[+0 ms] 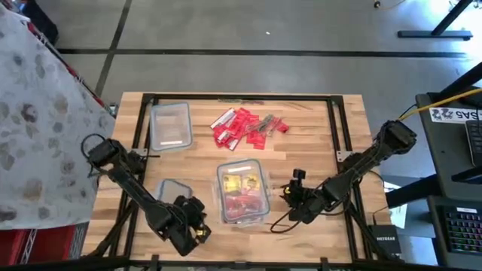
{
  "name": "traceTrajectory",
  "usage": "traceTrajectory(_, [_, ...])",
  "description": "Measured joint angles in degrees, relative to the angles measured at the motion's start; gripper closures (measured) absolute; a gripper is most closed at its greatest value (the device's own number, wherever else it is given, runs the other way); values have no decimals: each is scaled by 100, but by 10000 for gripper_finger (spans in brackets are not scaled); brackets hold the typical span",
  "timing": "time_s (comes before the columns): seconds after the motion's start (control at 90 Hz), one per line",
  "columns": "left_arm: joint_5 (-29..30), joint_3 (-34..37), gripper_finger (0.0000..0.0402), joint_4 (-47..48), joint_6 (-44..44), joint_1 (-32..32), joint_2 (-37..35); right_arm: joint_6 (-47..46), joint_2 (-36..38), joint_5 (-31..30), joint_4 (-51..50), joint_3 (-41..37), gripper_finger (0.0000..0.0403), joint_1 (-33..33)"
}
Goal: Sort candy
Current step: Close the right transparent bin
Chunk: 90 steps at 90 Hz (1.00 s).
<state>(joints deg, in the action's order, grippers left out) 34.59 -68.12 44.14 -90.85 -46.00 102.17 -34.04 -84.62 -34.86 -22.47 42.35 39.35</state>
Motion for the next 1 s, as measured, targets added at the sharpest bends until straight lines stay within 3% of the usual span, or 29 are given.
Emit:
traceTrajectory(0.244, [-266, 0, 402, 1252, -730, -216, -528, 2, 0, 45, 4, 0, 265, 0])
traceTrajectory(0.433, [-189, -2, 402, 1043, -888, -230, -621, 2, 0, 45, -19, 0, 265, -1])
traceTrajectory(0.711, [-286, -2, 402, 670, -1079, 96, -122, -4, 0, -47, -118, -155, 265, -293])
traceTrajectory(1.0, [-76, -11, 402, 564, -713, 628, 423, 240, 0, 1, 665, -514, 265, -695])
